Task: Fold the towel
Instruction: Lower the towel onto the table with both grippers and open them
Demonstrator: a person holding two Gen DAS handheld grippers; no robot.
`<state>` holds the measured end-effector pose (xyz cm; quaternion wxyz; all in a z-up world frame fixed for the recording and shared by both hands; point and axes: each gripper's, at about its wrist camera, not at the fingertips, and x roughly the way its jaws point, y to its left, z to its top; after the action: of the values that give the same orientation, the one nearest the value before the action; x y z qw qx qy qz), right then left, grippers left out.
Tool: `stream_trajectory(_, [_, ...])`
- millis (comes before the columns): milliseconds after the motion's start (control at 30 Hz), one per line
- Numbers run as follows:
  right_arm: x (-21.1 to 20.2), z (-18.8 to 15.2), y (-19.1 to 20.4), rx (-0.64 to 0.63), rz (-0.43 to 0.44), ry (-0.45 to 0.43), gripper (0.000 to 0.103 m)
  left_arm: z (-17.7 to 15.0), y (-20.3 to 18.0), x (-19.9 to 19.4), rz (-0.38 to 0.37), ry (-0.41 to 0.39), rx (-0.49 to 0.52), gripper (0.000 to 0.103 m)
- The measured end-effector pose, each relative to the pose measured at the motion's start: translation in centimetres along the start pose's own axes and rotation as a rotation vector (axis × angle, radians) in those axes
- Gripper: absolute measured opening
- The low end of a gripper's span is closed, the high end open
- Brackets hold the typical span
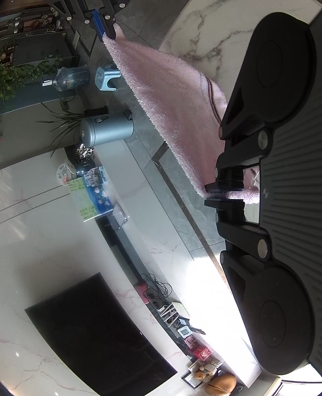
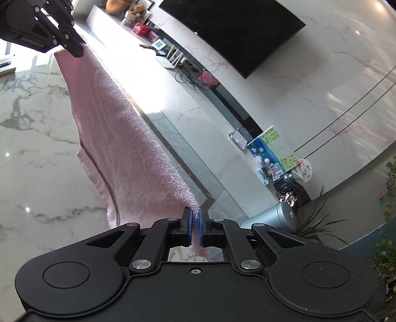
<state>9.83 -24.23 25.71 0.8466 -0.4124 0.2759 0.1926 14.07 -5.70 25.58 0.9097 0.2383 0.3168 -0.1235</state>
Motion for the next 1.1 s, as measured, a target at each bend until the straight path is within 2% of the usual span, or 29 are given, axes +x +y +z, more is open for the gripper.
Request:
stream_trajectory(133, [0.4,-3.1,3.6,-0.044,0.110,0.062,0.003,-3.5,-2.1,0.5,-0.060,0.065,0.065,0.004])
stream_trajectory(300, [0.9,-7.5,10.4,-0.118,0.281,0.157,0.003,-9.9,-6.8,0.6,-0.188,0.175,0.190,0.004])
stream_trajectory(400, [0.7,-9.9,14.0,-0.128,0.382,0.184,0.003,-13.6,-9.6,0.2,-0.260,0.231,0.246,0.004])
stream_trajectory(567, [0.1,-13.1,18.9,-0.150,0.503,0.236,0.003,-19.6,-13.6,-1.0,-0.392,0.306,0.291,0.004])
stream_trajectory(667, [-0.4,-14.8,21.2,-0.159,0.573,0.270,0.003,-21.6,-14.6,-1.6,-0.450,0.341,0.304,0.004])
stream_trajectory(833, [0.3,-17.0,22.7,-0.165,0.643,0.331,0.004,-24.3,-15.2,-1.2,-0.530,0.428,0.315,0.006])
stream_trajectory(933, [0.9,-17.8,22.7,-0.147,0.684,0.361,0.005,-24.6,-14.7,-0.2,-0.563,0.460,0.296,0.013])
stream_trajectory(1000, [1.3,-17.8,22.3,-0.135,0.704,0.371,0.010,-24.9,-14.4,0.1,-0.574,0.472,0.291,0.015])
stream_trajectory(1100, [1.7,-17.8,21.3,-0.129,0.743,0.384,0.024,-25.0,-14.2,0.6,-0.584,0.486,0.296,0.031])
